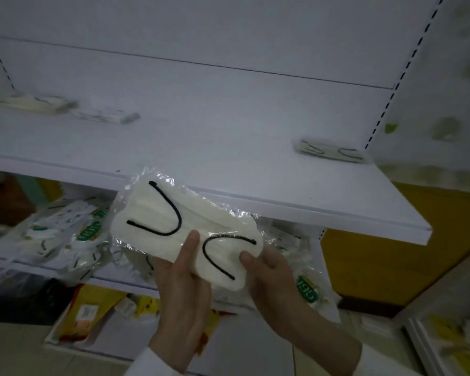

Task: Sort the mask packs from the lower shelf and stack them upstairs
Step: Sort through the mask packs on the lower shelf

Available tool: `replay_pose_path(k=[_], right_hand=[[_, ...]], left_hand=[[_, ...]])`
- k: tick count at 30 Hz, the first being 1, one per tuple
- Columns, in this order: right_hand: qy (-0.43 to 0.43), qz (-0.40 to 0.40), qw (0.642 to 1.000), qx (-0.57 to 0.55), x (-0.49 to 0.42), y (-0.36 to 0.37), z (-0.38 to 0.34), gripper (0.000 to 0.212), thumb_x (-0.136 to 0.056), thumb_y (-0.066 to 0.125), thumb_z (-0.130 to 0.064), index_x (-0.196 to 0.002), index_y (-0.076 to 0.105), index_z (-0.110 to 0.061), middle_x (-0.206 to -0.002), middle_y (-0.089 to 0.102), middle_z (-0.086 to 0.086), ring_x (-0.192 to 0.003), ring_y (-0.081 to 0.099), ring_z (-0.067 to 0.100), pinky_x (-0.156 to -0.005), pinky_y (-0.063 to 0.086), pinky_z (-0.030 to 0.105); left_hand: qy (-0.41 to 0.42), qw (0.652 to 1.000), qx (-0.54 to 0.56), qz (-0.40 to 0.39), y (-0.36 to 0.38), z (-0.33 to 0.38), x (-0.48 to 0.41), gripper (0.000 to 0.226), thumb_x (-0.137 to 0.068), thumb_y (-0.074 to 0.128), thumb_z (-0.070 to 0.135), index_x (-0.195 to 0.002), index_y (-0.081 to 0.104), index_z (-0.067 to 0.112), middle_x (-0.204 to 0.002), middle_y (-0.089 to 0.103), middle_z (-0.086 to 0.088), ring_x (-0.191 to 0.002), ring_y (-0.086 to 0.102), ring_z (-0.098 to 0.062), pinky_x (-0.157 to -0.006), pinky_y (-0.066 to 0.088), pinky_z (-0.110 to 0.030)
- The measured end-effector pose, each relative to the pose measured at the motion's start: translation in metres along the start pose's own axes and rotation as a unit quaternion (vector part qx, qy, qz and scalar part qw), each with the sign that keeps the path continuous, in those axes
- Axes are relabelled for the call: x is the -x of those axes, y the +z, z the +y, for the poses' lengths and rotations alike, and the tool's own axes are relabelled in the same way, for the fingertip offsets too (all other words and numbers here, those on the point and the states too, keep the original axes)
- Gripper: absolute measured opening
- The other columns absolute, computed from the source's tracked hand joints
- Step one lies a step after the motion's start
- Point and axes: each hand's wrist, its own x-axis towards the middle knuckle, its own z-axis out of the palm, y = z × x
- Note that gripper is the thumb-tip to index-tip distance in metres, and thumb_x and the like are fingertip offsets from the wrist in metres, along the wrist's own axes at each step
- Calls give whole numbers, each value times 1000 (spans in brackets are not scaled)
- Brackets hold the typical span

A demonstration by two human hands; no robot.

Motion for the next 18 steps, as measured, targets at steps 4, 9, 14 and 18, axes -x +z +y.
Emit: replay_pose_path(k=[4,9,14,18], right_hand=[[-99,97,985,103,-10,6,-51,37,-71,73,-1,-107,67,-3,-103,73,13,-97,69,29,-81,57,40],[-208,190,927,247,-57,-33,-134,29,-78,66,8,-100,67,-11,-95,72,3,-86,69,15,-73,56,29],[-153,189,925,291,-105,-75,-143,31,-76,72,0,-103,66,-14,-102,70,4,-97,66,20,-81,56,35],[-79,168,948,258,-115,-92,-129,78,-61,86,-12,-131,52,-8,-129,60,15,-116,59,29,-100,47,48]], left_hand=[[-2,991,-3,-136,31,23,-12,50,-82,69,10,-128,54,20,-125,63,-5,-114,61,-23,-90,53,-42],[68,971,-150,-175,59,58,-84,40,-71,72,0,-102,58,21,-94,70,2,-94,64,-15,-86,53,-31],[103,844,-453,-267,87,59,-145,55,-71,71,-7,-115,53,20,-104,64,-6,-101,61,-26,-94,49,-45],[73,844,-475,-237,91,31,-159,47,-76,61,-10,-115,48,13,-113,60,-13,-101,60,-30,-75,51,-33]])
